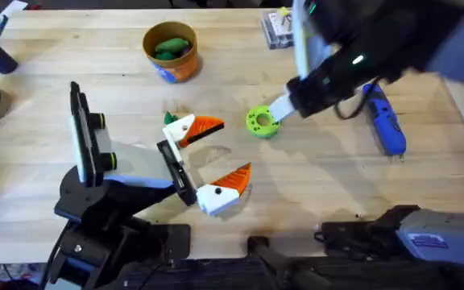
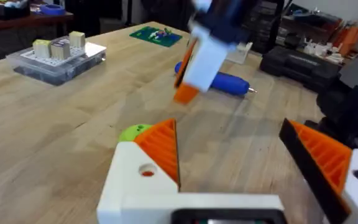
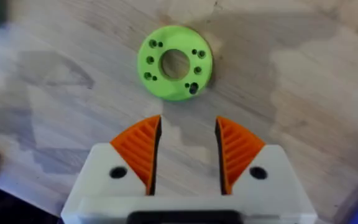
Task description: Pick up the gripper from the table and insert it into the empty holder that is missing its gripper. Then pick up a screw, insert it into the mounting hole, and use the screwdriver to tighten it. Finally, clean up the table by picking up the vegetable and placing it into the bucket.
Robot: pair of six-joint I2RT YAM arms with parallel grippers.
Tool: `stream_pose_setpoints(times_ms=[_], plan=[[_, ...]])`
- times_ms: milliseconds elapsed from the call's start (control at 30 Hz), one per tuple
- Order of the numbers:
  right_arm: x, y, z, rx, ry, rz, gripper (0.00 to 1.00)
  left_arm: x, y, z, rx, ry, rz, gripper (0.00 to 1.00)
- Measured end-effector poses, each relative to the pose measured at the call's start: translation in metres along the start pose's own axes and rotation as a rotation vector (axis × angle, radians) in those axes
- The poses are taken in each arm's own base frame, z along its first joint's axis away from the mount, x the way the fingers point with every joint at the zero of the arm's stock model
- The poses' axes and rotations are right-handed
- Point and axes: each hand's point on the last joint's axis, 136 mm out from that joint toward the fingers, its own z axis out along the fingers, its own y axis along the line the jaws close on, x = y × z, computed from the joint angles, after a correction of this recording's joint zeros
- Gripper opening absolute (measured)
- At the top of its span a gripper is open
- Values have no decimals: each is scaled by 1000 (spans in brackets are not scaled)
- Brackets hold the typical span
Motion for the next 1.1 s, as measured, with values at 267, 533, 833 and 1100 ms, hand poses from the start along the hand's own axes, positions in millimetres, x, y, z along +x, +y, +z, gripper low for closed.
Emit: stream_pose_setpoints(times_ms=[267,533,833,1100], plan=[[20,-3,65,-6,150,48,512,0,0,0,0,0,0,991],[4,-2,77,-12,101,54,512,0,0,0,0,0,0,991],[3,-6,77,11,96,55,326,0,0,0,0,0,0,991],[3,-7,77,15,96,56,293,0,0,0,0,0,0,992]])
